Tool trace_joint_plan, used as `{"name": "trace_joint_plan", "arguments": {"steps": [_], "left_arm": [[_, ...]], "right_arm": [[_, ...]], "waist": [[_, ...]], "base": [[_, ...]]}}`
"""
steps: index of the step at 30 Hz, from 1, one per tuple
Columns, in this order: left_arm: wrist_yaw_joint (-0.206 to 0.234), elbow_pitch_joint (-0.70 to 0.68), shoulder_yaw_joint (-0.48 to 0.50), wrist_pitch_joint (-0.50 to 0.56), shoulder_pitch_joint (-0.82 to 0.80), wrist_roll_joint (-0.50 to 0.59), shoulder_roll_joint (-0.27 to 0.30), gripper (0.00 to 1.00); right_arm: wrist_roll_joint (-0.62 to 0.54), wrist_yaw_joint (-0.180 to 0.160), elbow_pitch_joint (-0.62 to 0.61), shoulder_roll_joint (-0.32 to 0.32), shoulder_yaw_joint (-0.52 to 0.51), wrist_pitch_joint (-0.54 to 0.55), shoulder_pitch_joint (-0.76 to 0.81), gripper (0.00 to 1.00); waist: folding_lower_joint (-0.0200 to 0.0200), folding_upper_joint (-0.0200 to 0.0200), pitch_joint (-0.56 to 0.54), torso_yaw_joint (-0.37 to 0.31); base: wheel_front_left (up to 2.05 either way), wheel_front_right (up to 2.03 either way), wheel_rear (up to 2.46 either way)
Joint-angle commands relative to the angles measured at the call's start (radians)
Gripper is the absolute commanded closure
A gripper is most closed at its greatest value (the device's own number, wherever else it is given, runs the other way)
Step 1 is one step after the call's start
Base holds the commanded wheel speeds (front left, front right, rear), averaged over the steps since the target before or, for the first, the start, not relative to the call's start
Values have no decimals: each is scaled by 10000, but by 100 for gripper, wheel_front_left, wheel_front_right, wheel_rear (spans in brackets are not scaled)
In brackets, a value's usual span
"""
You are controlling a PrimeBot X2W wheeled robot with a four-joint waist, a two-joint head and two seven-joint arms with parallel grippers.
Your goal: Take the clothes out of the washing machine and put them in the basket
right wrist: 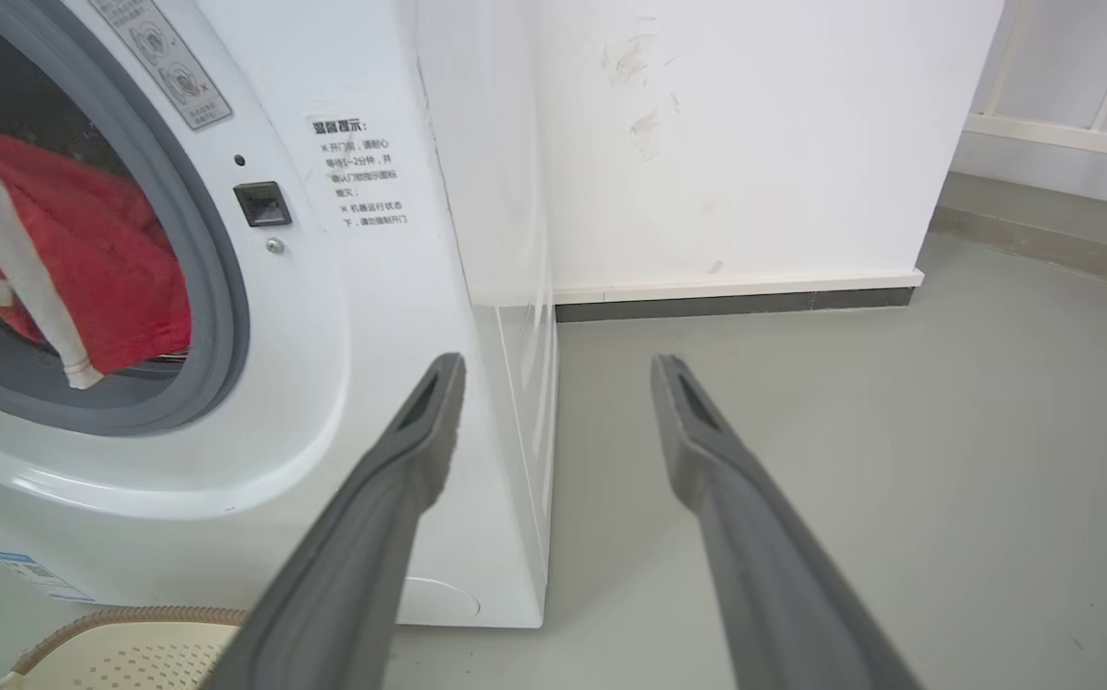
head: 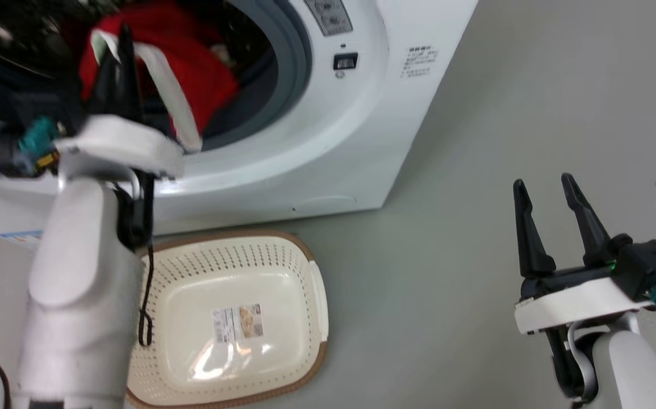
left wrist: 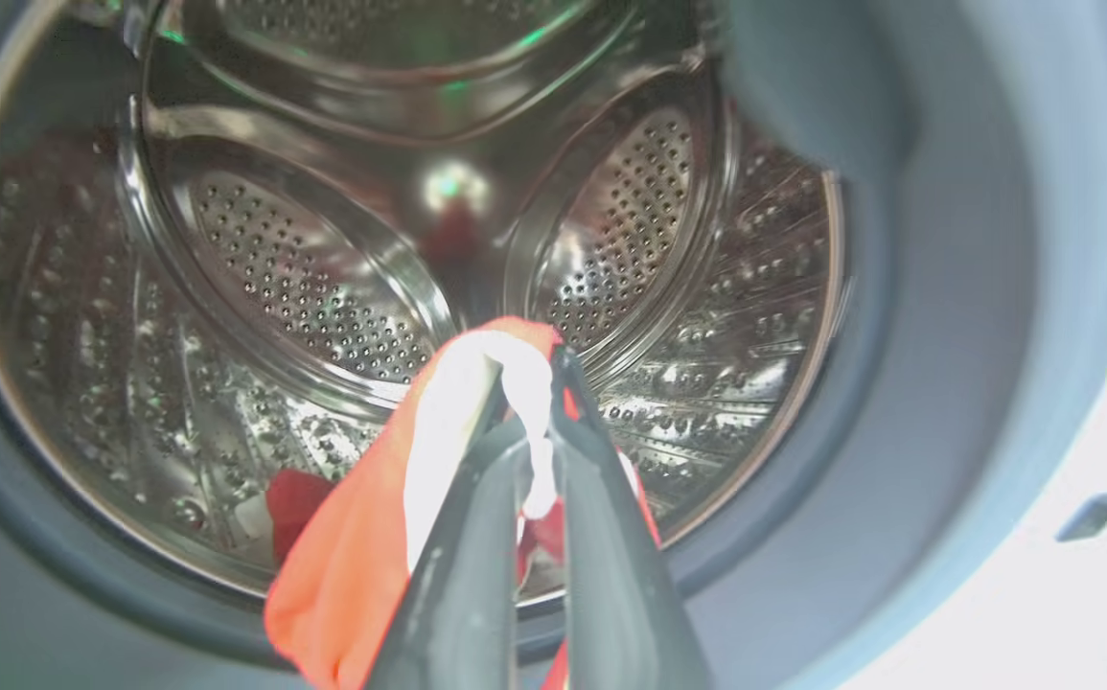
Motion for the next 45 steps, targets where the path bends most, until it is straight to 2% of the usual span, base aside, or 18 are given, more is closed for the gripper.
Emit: {"name": "trace_joint_plan", "arguments": {"steps": [1, 10, 17, 20, 25, 30, 36, 45], "left_arm": [[-54, -506, 47, -48, 559, 128, -104, 100], [63, -3353, 70, -38, 3446, 372, -717, 100], [434, -5257, -259, 108, 5841, 420, -970, 100], [623, -5597, -438, 326, 6945, 271, -1164, 100], [739, -4945, -631, 414, 7972, -123, -1327, 100], [634, -3822, -824, 291, 7876, -327, -1422, 100], [410, -1771, -819, 63, 6685, -550, -1468, 100], [155, 721, -14, -40, 3852, -438, -1263, 100]], "right_arm": [[-23, -5, -94, 6, -67, 94, 238, 0], [-138, -5, -470, 8, -319, 490, 1035, 0], [-214, -3, -805, 8, -408, 767, 1494, 0], [-216, -3, -998, 8, -475, 854, 1579, 0], [-239, -3, -1259, 8, -438, 985, 1420, 0], [-232, -3, -1434, 9, -336, 1035, 1186, 0], [-196, -3, -1507, 8, -164, 1000, 768, 0], [-68, -3, -1434, 11, 37, 728, -53, 0]], "waist": [[1, 0, -746, 323], [1, 0, -1966, 900], [1, 0, -2349, 1410], [1, 0, -2302, 1615], [1, 0, -1836, 1765], [1, 0, -1205, 1738], [1, 0, -107, 1422], [1, 0, 1794, 673]], "base": [[0, 0, 0], [0, 0, 0], [0, 0, 0], [0, 0, 0], [0, 0, 0], [0, 0, 0], [0, 0, 0], [0, 0, 0]]}}
